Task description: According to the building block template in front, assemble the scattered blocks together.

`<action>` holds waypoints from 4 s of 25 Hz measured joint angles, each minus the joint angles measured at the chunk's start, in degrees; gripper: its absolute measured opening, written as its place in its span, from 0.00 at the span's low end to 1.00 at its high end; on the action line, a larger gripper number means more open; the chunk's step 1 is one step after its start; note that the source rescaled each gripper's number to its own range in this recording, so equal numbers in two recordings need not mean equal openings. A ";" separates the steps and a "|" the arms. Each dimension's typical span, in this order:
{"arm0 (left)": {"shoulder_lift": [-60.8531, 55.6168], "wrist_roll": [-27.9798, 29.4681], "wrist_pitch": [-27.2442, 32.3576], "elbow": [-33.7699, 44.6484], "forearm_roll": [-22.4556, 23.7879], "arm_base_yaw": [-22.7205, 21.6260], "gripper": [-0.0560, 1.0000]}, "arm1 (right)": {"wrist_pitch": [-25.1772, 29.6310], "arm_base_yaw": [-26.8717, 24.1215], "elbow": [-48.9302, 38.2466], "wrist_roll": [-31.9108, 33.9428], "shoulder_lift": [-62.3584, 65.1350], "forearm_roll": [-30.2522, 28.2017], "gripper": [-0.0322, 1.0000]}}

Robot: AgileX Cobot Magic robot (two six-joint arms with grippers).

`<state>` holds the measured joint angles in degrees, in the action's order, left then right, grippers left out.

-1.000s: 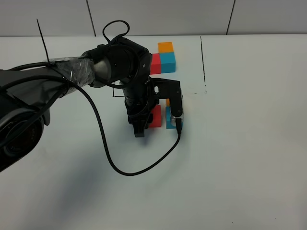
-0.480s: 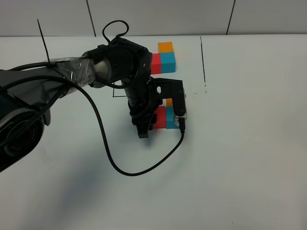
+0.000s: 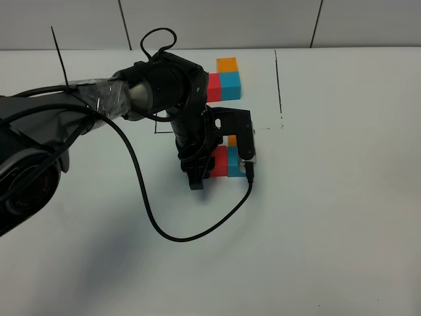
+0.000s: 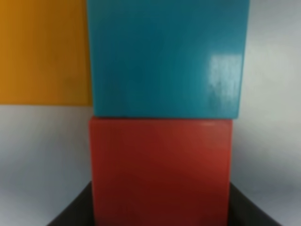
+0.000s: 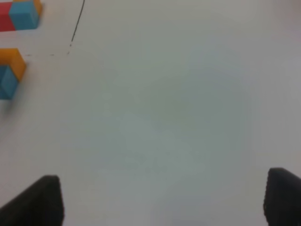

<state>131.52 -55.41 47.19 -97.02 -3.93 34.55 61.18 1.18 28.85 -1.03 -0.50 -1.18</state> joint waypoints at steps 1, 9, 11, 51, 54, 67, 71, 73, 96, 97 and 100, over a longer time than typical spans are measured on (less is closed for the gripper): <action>0.00 0.00 0.00 0.00 0.00 0.00 0.06 | 0.00 0.00 0.00 0.00 0.00 0.00 0.74; 0.00 -1.44 0.05 0.00 0.00 0.00 0.06 | 0.00 0.00 0.00 0.00 0.00 0.00 0.74; 0.00 -1.77 0.05 0.00 0.00 0.00 0.06 | 0.00 0.00 0.00 0.00 0.00 0.00 0.74; -15.80 15.94 7.85 -0.08 10.79 -18.80 0.97 | 0.00 0.00 0.00 0.00 0.00 0.00 0.74; -17.21 18.81 9.97 -0.08 8.94 -23.47 0.97 | 0.00 0.00 0.00 0.00 0.00 0.00 0.74; -33.68 25.66 15.37 3.20 -1.99 -39.98 0.92 | 0.00 0.00 0.00 0.00 0.00 0.00 0.74; -43.80 28.85 13.08 10.82 0.30 -40.15 0.92 | 0.00 0.00 0.00 0.00 0.00 0.00 0.74; -49.06 31.91 12.77 15.28 1.74 -40.15 0.91 | 0.00 0.00 0.00 0.00 0.00 0.00 0.74; -106.97 46.53 13.27 52.86 2.31 -37.21 0.85 | 0.00 1.37 0.00 0.00 0.00 0.00 0.74; -108.54 46.47 13.27 54.48 2.31 -36.68 0.84 | 0.00 1.37 0.00 0.00 0.00 0.00 0.74; -114.49 46.34 13.22 59.72 1.73 -35.12 0.82 | 0.00 1.37 0.00 0.00 0.00 0.00 0.74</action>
<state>17.03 -9.07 60.41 -37.30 -2.21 -0.56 61.18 2.55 28.85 -1.03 -0.50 -1.18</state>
